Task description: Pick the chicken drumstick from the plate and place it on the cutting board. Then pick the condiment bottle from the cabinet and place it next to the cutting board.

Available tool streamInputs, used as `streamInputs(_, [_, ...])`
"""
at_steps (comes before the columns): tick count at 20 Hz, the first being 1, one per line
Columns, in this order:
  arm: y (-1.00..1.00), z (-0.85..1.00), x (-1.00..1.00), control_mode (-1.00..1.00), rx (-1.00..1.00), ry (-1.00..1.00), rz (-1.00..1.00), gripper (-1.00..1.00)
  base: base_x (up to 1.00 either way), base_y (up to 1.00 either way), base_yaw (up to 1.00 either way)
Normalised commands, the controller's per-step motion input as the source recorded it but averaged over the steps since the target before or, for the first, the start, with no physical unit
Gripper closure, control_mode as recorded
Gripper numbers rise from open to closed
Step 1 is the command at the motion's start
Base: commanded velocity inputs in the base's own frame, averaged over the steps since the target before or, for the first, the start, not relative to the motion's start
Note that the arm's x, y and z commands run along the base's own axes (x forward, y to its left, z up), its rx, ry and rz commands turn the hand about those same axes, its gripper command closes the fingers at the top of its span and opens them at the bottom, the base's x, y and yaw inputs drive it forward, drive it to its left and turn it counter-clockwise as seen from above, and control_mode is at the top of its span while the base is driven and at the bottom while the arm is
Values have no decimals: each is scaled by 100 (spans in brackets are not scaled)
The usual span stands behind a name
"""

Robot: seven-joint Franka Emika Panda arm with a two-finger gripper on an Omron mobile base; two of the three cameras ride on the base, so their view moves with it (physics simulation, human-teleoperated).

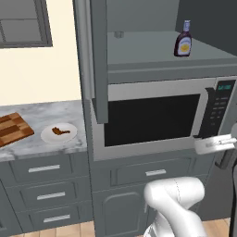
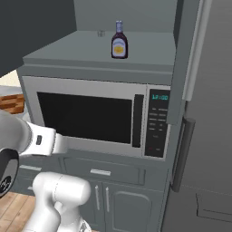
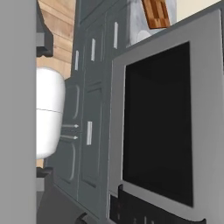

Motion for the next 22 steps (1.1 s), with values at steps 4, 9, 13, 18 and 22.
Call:
streamInputs(4, [0, 0, -29, -100, 0, 0, 0, -100, 0, 0, 0])
streamInputs(9, [2, -1, -41, -100, 0, -1, 0, -100, 0, 0, 0])
streamInputs(13, [20, -3, -9, -100, -1, 0, 0, -100, 0, 0, 0])
streamInputs(18, [17, 0, -2, -100, 0, 0, 0, -100, 0, 0, 0])
streamInputs(22, [1, 0, 18, -100, 0, 0, 0, -100, 0, 0, 0])
